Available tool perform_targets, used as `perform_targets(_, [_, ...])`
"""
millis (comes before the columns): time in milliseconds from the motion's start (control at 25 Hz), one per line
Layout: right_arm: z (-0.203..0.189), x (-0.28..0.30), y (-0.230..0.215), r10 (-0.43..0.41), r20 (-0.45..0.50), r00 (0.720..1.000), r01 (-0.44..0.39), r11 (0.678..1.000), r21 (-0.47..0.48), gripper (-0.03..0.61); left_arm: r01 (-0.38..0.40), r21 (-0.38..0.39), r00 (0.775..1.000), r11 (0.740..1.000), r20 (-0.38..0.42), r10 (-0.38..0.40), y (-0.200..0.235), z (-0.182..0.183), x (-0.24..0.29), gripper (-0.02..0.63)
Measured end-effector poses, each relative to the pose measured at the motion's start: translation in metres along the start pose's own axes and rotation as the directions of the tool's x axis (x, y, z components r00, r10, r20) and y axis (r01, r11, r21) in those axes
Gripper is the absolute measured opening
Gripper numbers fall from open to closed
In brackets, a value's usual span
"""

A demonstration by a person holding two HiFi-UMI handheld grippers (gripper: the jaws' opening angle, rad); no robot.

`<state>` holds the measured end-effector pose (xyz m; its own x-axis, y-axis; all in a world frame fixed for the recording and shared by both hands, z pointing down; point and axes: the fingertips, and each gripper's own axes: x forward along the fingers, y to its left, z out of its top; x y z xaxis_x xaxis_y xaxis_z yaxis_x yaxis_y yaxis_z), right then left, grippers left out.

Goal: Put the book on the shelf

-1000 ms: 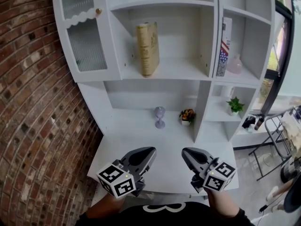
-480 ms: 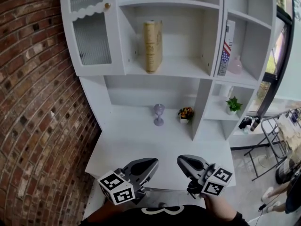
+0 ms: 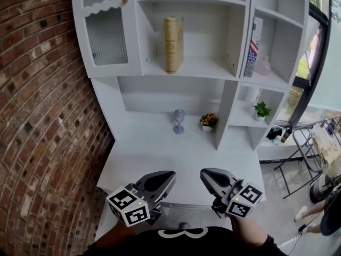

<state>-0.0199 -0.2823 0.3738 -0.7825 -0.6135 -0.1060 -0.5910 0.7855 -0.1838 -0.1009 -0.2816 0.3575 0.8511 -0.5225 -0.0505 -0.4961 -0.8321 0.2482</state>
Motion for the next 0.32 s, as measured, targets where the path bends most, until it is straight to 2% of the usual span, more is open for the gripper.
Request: perform_targets(320, [-0.001, -0.004, 0.019, -0.009, -0.009, 1.0, 0.009, 0.999, -0.036, 0.009, -0.009, -0.004, 1.0, 1.0, -0.009, 0.009, -0.007, -0.002, -0.017, 0.003])
